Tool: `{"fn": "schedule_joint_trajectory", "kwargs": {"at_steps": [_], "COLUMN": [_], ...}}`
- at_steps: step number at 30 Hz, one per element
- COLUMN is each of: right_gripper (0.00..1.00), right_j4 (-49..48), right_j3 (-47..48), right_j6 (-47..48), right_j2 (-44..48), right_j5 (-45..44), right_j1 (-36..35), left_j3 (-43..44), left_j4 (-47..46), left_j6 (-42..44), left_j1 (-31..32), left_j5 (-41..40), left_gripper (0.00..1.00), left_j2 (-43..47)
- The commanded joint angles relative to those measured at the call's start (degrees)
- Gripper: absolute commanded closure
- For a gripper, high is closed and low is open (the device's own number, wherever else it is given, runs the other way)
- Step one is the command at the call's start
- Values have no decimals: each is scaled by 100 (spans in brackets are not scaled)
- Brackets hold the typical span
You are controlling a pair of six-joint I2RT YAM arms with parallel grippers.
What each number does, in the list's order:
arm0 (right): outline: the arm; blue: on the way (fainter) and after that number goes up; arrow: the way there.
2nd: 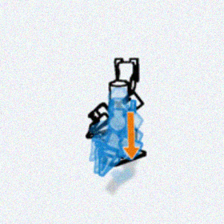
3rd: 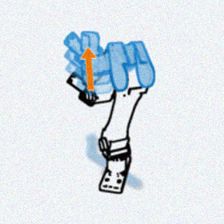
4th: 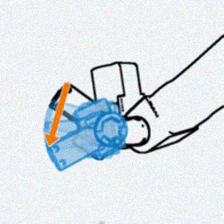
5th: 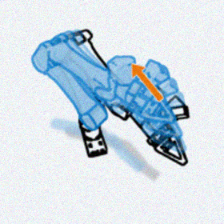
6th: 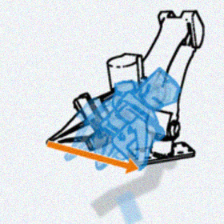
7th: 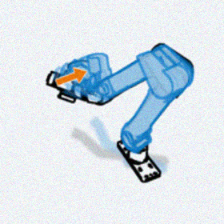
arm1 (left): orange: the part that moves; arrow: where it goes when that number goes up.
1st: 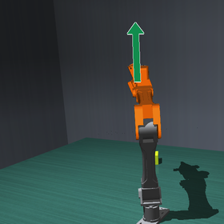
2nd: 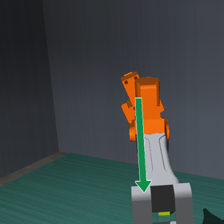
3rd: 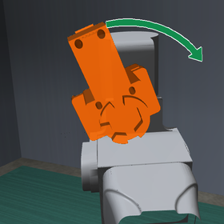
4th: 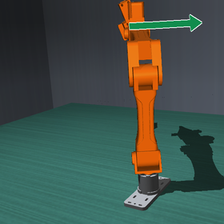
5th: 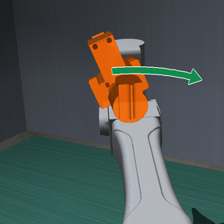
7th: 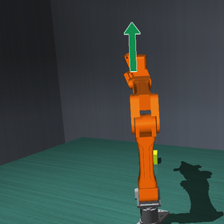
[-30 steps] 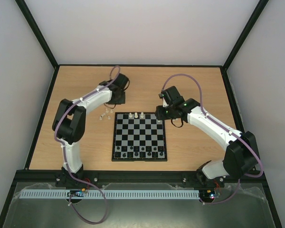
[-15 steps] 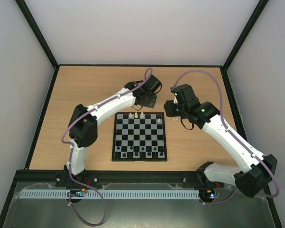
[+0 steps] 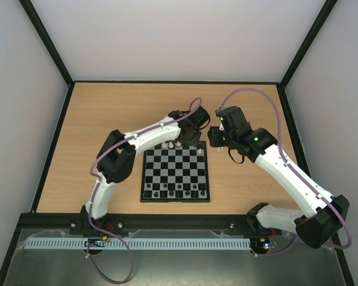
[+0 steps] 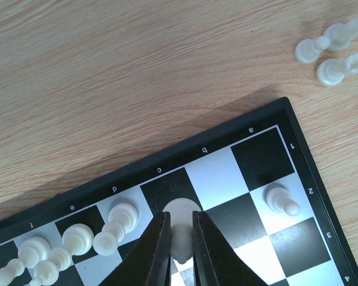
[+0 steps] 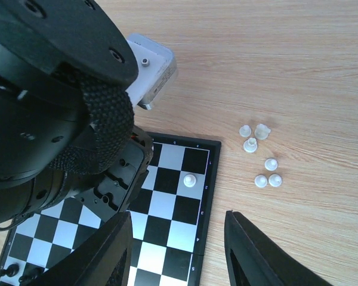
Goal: Set up the chess pieces on the board
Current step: Place the chess piece on the chessboard.
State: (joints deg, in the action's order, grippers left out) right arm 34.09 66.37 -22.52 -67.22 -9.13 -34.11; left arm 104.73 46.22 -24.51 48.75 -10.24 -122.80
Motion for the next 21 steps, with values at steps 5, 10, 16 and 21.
{"fn": "schedule_joint_trajectory", "kwargs": {"at_steps": [5,10,16,21], "right_gripper": [57,57,56,56], "right_j4": [196,182,161,143], "right_j3": [-81,-107,-129,-132], "right_j6": [5,20,28,37], "right_j2": [84,62,51,25], "right_j5": [-59,-51,-28,-19], "right_j1": [-10,-17,-12,-10], "left_j3": [47,-17,-118,-135], "left_j4": [115,57,-54,-52], "left_j6": [-17,-5,-36,-42], "left_j1": [-5,-32,-109,-129], "left_j5": [31,63,109,77], "left_gripper": [91,90,89,83], "left_j2": [-396,-429,-438,-422]}}
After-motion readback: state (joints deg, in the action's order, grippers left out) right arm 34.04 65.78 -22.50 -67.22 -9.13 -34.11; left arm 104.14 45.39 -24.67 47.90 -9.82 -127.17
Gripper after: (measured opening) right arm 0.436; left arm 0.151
